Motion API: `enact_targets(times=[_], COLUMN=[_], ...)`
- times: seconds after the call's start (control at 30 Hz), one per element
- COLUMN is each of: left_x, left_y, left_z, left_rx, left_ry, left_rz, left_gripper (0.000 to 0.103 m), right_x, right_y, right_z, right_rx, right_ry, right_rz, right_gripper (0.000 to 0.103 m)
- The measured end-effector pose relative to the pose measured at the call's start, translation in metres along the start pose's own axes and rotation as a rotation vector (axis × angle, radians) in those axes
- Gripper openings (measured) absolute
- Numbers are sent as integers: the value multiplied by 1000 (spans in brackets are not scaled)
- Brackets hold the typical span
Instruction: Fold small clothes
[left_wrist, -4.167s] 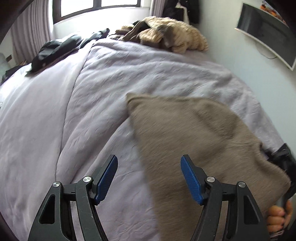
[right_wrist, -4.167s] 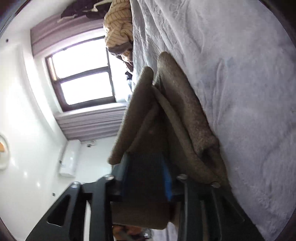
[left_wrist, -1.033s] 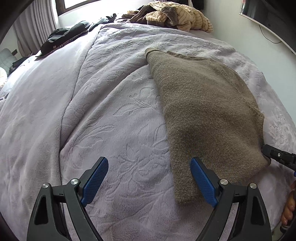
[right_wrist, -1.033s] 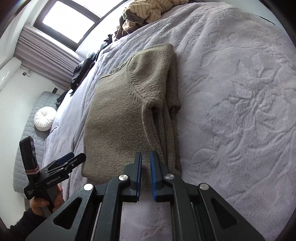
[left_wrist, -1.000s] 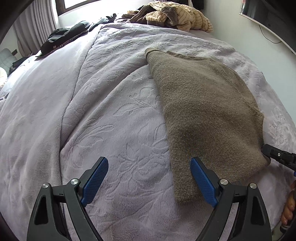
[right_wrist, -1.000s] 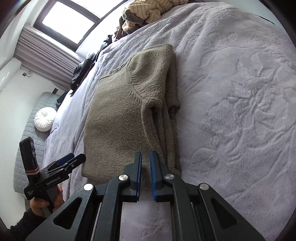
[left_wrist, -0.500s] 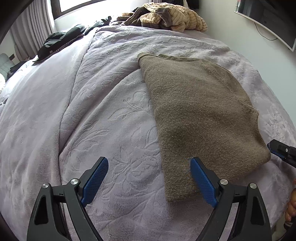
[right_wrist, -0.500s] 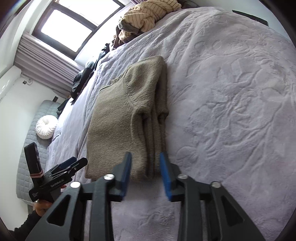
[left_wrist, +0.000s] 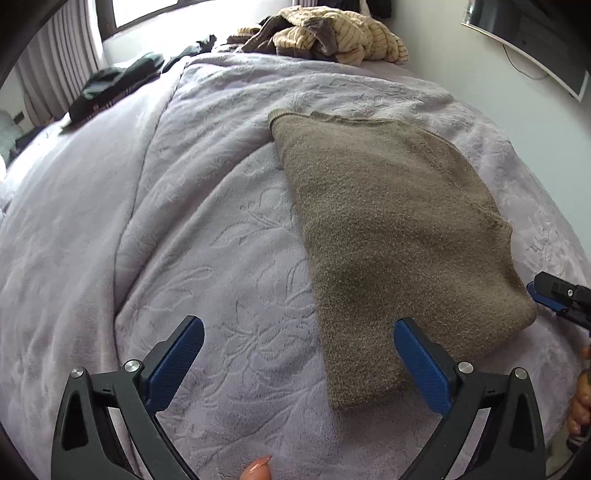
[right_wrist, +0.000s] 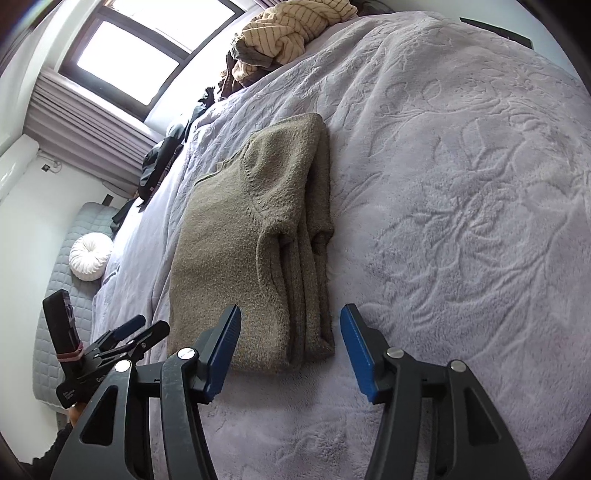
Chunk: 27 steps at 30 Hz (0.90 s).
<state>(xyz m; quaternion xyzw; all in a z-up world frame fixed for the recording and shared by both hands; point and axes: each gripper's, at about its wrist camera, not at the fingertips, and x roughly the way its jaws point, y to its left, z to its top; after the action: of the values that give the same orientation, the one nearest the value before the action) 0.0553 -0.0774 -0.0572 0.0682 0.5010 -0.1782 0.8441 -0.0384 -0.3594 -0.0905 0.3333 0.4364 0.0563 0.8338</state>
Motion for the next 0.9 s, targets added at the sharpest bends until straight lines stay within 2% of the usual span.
enact_targets(times=[0.07,0.17,0.23,0.57,0.9], left_x=[4,10,13,8,20], left_y=[6,13,15,16,7], left_z=[1,0,1,25,42], left_rx=[-28,-50,-58,-56,-38], left_ry=[14,34,48,-12,-10], left_rz=[-19,-5,-31,-34,-46], left_gripper=[103,103,103,103,103], right_x=[0,0,0,11,39], right_y=[-1,-4,-6,-12,-24], right_z=[2,8,12,53,72], right_rx=[6,15,25,43,74], right_ry=[-1,-2,-3,20,74], right_rz=[-1,3,14,47,67], right_gripper=[61,61,61,61,62])
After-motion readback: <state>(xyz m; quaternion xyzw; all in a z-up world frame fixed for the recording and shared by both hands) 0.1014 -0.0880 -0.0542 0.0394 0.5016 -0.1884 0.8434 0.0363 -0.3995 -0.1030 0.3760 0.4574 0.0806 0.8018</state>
